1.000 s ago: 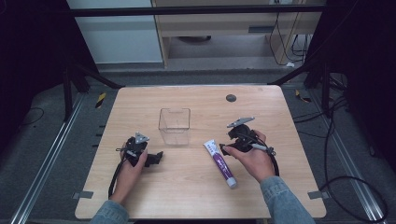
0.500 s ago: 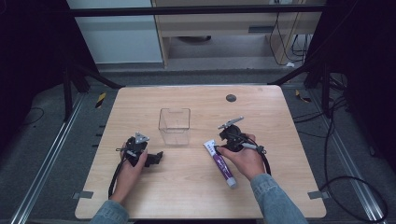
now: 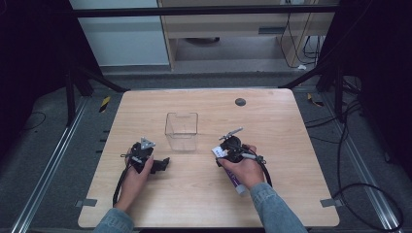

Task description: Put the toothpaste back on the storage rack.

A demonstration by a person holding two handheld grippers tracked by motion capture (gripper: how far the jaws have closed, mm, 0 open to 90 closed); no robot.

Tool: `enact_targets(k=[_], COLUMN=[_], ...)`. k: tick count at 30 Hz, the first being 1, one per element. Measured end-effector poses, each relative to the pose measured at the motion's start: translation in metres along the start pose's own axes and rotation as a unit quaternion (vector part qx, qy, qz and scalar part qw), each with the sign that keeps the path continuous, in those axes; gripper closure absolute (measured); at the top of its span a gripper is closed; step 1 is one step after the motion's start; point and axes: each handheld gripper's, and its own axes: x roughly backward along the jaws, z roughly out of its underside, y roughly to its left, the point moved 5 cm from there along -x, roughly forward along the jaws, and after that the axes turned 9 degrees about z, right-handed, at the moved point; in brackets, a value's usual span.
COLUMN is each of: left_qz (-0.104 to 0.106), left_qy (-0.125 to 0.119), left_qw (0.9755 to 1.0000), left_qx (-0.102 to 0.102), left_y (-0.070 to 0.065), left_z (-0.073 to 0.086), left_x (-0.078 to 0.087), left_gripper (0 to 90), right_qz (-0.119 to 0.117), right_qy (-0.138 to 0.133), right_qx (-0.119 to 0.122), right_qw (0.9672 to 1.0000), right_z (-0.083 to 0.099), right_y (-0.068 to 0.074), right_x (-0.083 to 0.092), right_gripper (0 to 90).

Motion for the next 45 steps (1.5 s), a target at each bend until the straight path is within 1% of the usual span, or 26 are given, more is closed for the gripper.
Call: enact_targets(k=[5, 9, 14, 17, 28, 35, 40, 45], left_qz=[0.000, 0.000, 0.000, 0.000, 0.000, 0.000, 0.000, 0.000], left_qy=[0.000, 0.000, 0.000, 0.000, 0.000, 0.000, 0.000, 0.000], left_qw=[1.0000, 1.0000, 1.0000, 1.0000, 1.0000, 1.0000, 1.0000, 1.0000], left_qx=[0.000, 0.000, 0.000, 0.000, 0.000, 0.000, 0.000, 0.000], left_y=[0.000, 0.000, 0.000, 0.000, 0.000, 0.000, 0.000, 0.000], left_z=[0.000, 0.000, 0.000, 0.000, 0.000, 0.000, 0.000, 0.000], left_x=[0.000, 0.000, 0.000, 0.000, 0.000, 0.000, 0.000, 0.000], left_gripper=[0.0, 0.0, 0.0, 0.0, 0.0, 0.0, 0.0, 0.0], right_qz=[0.002, 0.007, 0.003, 0.002, -0.002, -0.002, -0.002, 0.000], right_qy=[0.005, 0.014, 0.018, 0.024, 0.029, 0.035, 0.034, 0.035], right_qx=[-0.005, -0.005, -0.006, -0.013, -0.010, -0.016, -0.011, -0.012], right_qw=[1.0000, 0.9999, 0.9998, 0.9996, 0.9995, 0.9993, 0.9994, 0.9993], right_z=[0.001, 0.003, 0.004, 0.005, 0.006, 0.006, 0.006, 0.006], right_y=[0.001, 0.002, 0.003, 0.004, 0.004, 0.005, 0.005, 0.005], right_x=[-0.005, -0.010, -0.012, -0.014, -0.018, -0.020, -0.022, -0.022], right_gripper=[34.2, 38.1, 40.3, 41.2, 43.4, 46.0, 47.4, 49.1])
